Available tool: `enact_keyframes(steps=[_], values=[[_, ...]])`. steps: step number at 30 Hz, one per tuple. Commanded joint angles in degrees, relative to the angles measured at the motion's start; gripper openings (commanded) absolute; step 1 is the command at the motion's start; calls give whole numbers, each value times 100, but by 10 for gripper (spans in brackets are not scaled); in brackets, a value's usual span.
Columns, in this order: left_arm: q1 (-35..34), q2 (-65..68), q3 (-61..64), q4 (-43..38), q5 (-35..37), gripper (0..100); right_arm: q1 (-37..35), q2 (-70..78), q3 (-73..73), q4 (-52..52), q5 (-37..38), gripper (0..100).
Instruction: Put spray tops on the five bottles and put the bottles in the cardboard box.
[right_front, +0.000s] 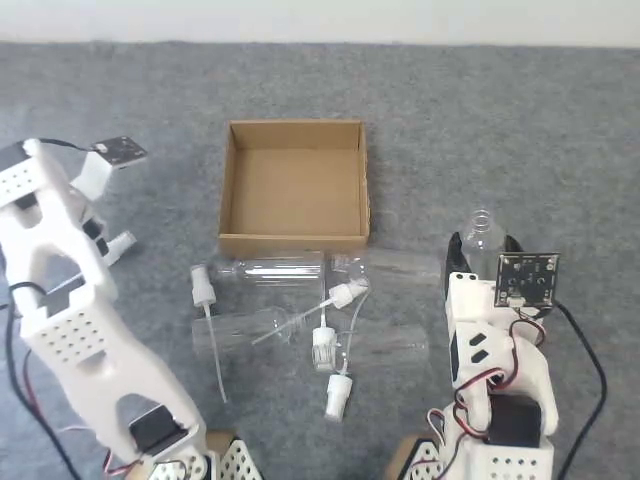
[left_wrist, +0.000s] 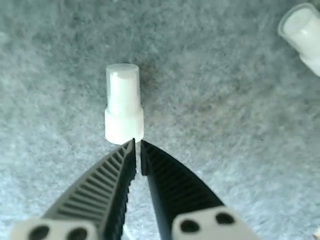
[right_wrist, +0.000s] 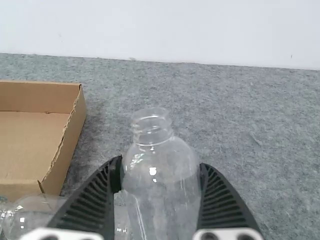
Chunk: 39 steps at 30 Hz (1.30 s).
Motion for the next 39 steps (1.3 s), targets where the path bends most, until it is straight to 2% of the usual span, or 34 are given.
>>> enact_keyframes(steps=[1,5,8,14,21,25,29,35,39], values=[[18,-97,-321,-79,211,16,22,-84,-70,-119,0,45],[0,-53,-286,-615,211,100,22,-84,-70,-119,0,45],[-9,-53,-277,-703,220,170,22,-84,-70,-119,0,45],[35,44,-268,-949,211,173,22,-84,-70,-119,0,45],[18,809,-321,-1319,211,171,22,-84,-70,-119,0,45],[35,756,-312,-1231,211,86,22,-84,-70,-119,0,45],[62,457,-312,-756,211,14,22,-84,-70,-119,0,45],[79,-308,-303,26,211,12,22,-84,-70,-119,0,43],[62,-932,-259,193,220,12,-127,-84,-70,-92,-9,42]])
